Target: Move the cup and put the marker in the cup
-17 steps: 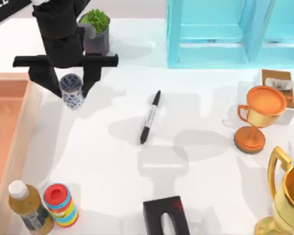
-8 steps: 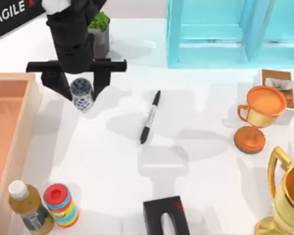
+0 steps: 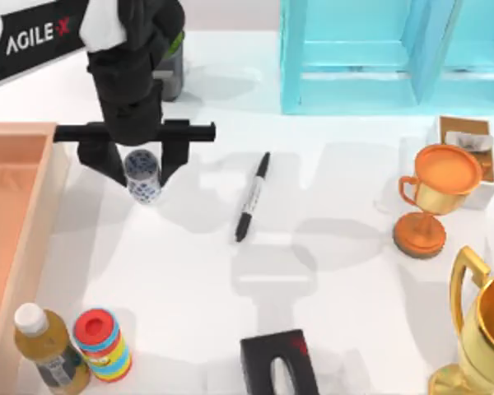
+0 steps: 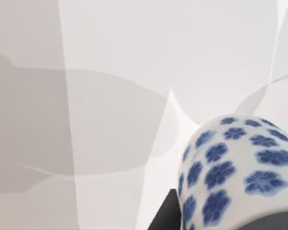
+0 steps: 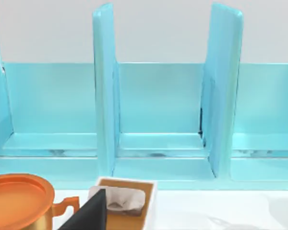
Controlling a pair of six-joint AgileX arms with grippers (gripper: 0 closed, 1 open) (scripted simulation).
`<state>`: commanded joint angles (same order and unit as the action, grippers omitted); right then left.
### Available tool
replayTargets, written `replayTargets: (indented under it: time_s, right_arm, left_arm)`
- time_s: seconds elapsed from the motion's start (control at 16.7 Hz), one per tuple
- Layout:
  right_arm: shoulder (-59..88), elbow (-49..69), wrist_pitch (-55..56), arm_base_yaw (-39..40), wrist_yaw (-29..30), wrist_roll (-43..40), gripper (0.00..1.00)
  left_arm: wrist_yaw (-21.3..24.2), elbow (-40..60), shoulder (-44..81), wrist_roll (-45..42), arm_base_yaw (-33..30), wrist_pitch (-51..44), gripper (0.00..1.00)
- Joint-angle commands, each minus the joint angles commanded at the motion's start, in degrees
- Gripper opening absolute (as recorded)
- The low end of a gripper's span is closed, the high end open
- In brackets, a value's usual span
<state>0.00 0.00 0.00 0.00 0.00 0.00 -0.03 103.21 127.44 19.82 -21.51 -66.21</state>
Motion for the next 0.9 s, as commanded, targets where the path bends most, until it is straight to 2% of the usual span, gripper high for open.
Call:
replayTargets:
  time_s: [0.78, 0.9]
  right_arm:
    - [0.00, 0.00, 0.00, 0.00, 0.00, 0.00, 1.00]
    - [0.00, 0.00, 0.00, 0.00, 0.00, 0.00, 1.00]
  left_arm:
    - [0.00, 0.00, 0.00, 0.00, 0.00, 0.00, 0.98]
    - [0.00, 0.00, 0.00, 0.00, 0.00, 0.00, 1.00]
